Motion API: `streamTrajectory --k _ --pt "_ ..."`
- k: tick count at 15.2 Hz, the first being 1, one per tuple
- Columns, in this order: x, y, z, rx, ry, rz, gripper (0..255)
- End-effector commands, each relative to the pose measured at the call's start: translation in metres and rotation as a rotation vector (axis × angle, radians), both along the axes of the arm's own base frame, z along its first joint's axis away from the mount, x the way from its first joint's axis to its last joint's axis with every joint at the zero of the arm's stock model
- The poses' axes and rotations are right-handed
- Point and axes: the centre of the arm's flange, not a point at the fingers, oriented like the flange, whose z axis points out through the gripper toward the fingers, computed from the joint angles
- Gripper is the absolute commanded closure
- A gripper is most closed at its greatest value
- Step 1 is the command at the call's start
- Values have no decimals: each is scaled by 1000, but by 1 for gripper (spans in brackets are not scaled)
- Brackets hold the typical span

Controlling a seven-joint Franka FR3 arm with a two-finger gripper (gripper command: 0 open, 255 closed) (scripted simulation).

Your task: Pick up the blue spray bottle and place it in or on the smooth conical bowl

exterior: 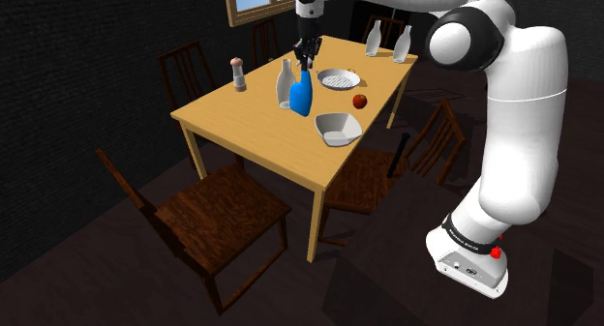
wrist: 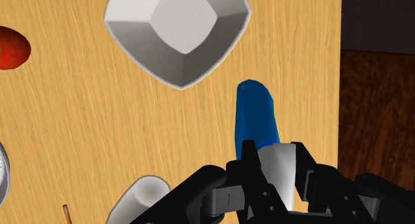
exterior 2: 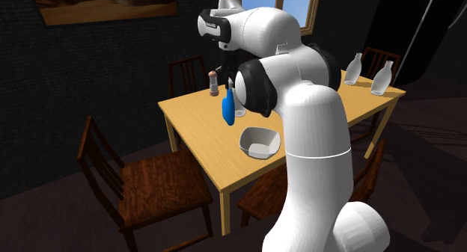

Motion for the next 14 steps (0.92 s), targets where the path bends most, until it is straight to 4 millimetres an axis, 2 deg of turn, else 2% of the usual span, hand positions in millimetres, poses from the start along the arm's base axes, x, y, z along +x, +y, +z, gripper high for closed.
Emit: streamTrajectory --k 1,2,14 --pt "0 0 11 0 0 0 255" --pt "0 0 14 0 0 0 255" --pt "-92 -101 94 0 0 0 255"
